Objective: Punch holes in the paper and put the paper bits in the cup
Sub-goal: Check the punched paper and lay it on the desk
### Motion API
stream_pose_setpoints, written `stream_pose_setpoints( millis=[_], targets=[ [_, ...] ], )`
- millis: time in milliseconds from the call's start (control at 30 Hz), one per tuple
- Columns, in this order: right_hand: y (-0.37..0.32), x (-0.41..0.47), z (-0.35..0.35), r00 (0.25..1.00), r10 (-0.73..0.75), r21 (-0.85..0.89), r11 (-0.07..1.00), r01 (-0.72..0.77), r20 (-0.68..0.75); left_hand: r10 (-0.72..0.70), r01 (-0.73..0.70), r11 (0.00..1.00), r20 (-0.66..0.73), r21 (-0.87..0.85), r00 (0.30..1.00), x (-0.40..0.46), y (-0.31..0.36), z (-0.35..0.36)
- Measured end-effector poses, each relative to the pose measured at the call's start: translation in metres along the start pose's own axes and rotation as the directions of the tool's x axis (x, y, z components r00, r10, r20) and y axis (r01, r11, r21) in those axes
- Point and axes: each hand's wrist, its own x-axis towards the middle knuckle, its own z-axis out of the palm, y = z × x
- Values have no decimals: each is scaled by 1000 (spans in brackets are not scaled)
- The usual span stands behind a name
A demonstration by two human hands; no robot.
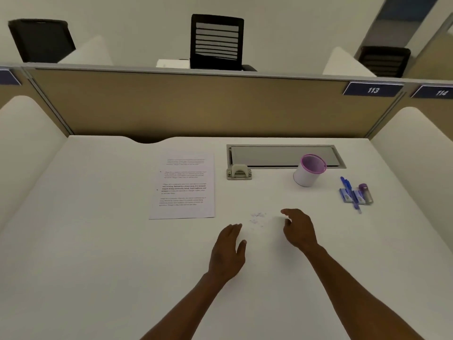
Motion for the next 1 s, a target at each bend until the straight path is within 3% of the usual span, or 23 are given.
stream_pose_setpoints(
  millis=[100,267,500,633,700,833,1000],
  targets=[
    [-3,16,6,983,-95,-120,986,115,159,26,-29,996,37,88,999,10,0,13],
    [-18,30,29,883,-194,-181,939,294,428,19,-33,980,72,194,997,13,3,28],
    [7,-24,45,814,-425,-57,873,484,395,-81,85,995,-93,47,992,-9,-3,17],
    [24,-47,32,876,-372,78,927,366,307,-107,111,993,-113,29,988,-24,-12,15],
    [26,-52,28,891,-351,48,935,352,289,-98,102,994,-106,38,990,-23,-12,17],
    [22,-55,36,822,-420,-67,876,478,384,-125,128,991,-114,25,986,-16,-6,23],
    [10,-20,43,812,-406,-106,866,488,420,-110,117,990,-98,77,989,-15,0,31]
  ],
)
